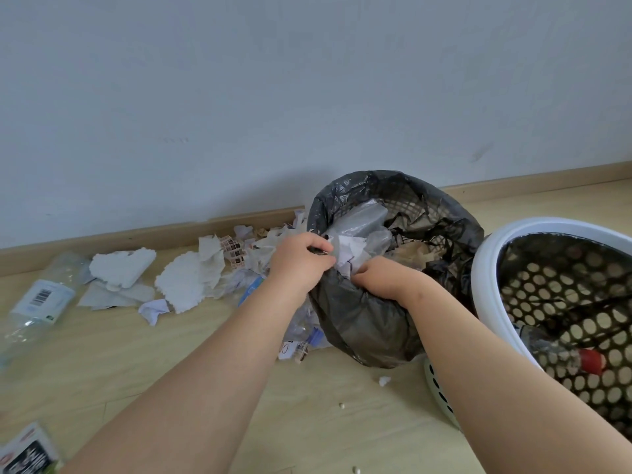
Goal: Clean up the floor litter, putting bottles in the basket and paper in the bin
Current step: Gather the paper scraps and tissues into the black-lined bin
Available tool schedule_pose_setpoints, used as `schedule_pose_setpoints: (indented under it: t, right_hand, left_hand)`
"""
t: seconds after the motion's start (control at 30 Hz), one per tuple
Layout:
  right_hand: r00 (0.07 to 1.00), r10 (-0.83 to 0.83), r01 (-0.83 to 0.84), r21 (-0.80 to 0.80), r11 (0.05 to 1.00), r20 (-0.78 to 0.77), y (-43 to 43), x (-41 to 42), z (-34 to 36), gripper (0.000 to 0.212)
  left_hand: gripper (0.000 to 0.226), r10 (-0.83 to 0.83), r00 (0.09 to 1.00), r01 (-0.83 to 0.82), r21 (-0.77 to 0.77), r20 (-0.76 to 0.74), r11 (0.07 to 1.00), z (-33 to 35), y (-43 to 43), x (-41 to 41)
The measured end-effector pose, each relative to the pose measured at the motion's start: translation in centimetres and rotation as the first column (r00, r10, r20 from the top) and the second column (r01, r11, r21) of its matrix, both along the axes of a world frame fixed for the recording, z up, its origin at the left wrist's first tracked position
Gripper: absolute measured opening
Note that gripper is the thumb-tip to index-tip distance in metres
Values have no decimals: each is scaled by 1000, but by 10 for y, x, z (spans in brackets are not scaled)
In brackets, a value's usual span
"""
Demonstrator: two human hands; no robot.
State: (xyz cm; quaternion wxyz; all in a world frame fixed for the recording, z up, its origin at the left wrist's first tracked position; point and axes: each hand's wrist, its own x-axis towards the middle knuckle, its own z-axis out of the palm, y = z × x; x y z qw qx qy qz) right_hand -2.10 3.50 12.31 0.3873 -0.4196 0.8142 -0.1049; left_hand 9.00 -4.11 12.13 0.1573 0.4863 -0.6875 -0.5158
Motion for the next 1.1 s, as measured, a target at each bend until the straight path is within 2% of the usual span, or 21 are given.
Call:
schedule_pose_setpoints:
  t: [0.1,0.17,0.23,0.33,0.4,0.47,0.57,0.67,0.77,0.87,0.97,1.07,1.1]
  right_hand:
    - [1000,26,-25,87,996,-5,-3,2,5,38]
    - [997,23,-13,138,990,-69,-7,-3,1,42]
    - [969,9,32,164,986,-246,-8,-13,-8,43]
    - [909,-176,190,0,982,-377,-6,-22,-5,23]
    - [878,-234,183,-159,970,-418,-9,-20,3,16]
    - [861,-262,138,-296,945,-435,-14,-10,14,17]
    - [901,-232,50,-444,895,-366,-25,16,25,19]
    - [943,-111,-82,-541,837,-315,-32,47,23,18]
    - [965,48,-174,-490,854,-260,-34,69,4,21]
    - [972,152,-196,-264,944,-178,-29,76,-30,24]
    - [994,92,-95,-49,994,-67,-19,75,-67,30]
    - [995,-72,74,-24,997,68,-7,74,-87,17]
    - [985,-133,134,0,991,112,-4,73,-93,25]
  left_hand:
    - [27,150,980,-97,341,-133,935,-5,2,-2]
    - [32,178,971,-97,416,-161,904,-8,3,-4]
    - [32,159,969,-58,454,-189,889,-7,4,-2]
    - [28,53,983,26,423,-173,906,-6,0,5]
    - [26,11,992,39,382,-129,923,-5,-7,13]
    - [26,55,992,-15,334,-112,942,-5,-18,24]
    - [31,138,986,-115,223,-91,968,-10,-35,40]
    - [35,202,979,-200,101,-6,975,-25,-45,54]
    - [31,232,966,-236,23,114,971,-48,-46,68]
    - [28,179,950,-184,-2,255,983,-68,-40,80]
    - [38,83,941,-81,-19,327,997,-83,-36,88]
    - [40,-19,936,22,-7,352,1000,-93,-33,89]
    - [43,-74,936,67,32,343,997,-96,-31,89]
